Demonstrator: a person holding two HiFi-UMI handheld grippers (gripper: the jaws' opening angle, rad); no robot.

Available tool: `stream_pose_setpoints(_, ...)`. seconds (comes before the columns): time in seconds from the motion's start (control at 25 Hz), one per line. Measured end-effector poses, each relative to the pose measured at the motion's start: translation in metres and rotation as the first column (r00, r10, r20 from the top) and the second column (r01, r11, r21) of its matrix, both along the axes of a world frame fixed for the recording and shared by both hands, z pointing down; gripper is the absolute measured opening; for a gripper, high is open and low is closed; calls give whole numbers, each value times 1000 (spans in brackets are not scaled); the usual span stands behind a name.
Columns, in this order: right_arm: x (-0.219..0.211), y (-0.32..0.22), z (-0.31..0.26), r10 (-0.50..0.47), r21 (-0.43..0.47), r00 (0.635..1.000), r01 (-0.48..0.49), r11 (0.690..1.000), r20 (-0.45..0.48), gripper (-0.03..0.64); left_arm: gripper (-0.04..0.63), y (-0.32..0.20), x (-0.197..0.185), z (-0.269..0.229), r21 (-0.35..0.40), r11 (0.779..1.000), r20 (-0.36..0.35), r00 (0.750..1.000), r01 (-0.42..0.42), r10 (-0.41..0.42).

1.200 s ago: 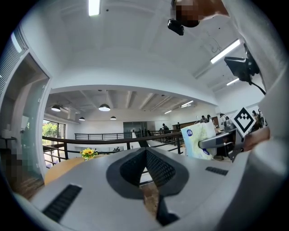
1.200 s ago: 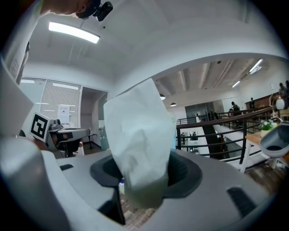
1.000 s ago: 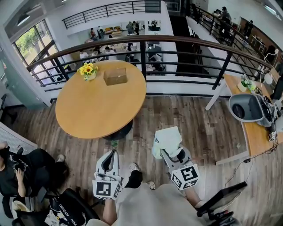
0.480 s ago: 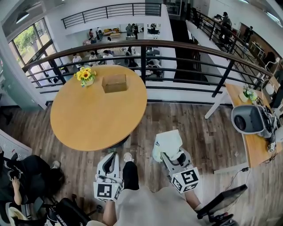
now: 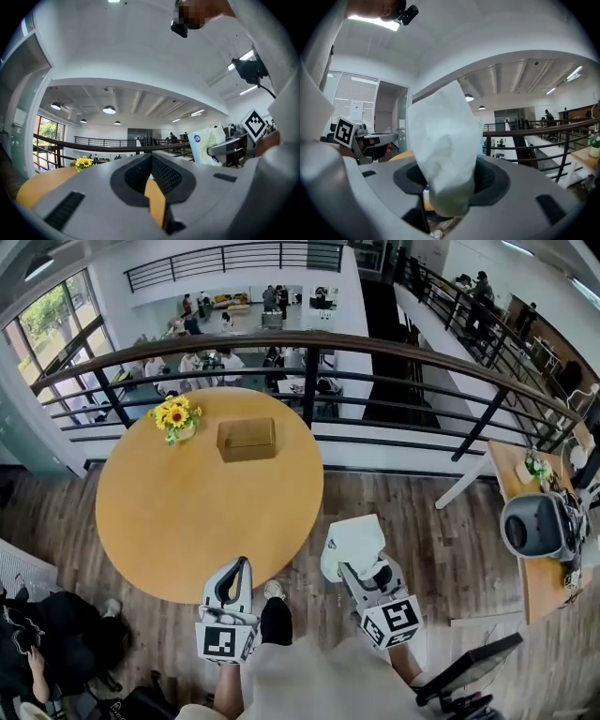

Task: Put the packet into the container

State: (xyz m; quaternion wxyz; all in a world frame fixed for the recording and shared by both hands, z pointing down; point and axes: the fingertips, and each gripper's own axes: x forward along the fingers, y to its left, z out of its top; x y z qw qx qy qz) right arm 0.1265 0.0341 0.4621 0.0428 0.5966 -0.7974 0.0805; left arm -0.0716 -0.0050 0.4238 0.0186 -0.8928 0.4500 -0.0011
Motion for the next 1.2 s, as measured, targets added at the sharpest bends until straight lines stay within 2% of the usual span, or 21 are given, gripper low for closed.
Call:
stream_pose_setpoints(0.04,-3,-14,-3,-4,-5,1000,4,1000,-2,225,5,-13,-2,-4,-7,1000,-4,1000,7,-7)
stream_pose_setpoints(0.16,-9,-52,-5,-21,-23,1000,20,1000,-12,225,5,-48,-9,-7,9,1000,51,999,11,-12)
stream_pose_setpoints(0.32,-20,-100,-7,-41,-39,999,41,998,-13,225,5,-89,-20,-10,-42,998,-31,998,50,-51)
stream_pose_setpoints(0.52,-40,-162,-19,-53,-48,998,52,997,-17,225,5,-147,-45,-16,-29,998,21,998,56,-55)
stream_pose_setpoints(0.68,-45,-199,-24,-47,-57,998,45,997,-29,225,5,-184,-51,-25,-60,996,-31,997,68,-70)
stream_pose_setpoints(0.84,-48,-223,-21,-51,-69,997,47,997,-55,225,5,-209,-62,-20,-56,995,-10,996,83,-84)
stream_pose_setpoints(1.12,-51,-248,-2,-101,-133,991,88,987,-88,225,5,-221,-79,3,-155,976,-10,988,151,-155)
stream_pose_setpoints(1.2,-53,-264,4,-121,-140,988,107,984,-91,225,5,-228,-84,8,-159,972,3,985,173,-175)
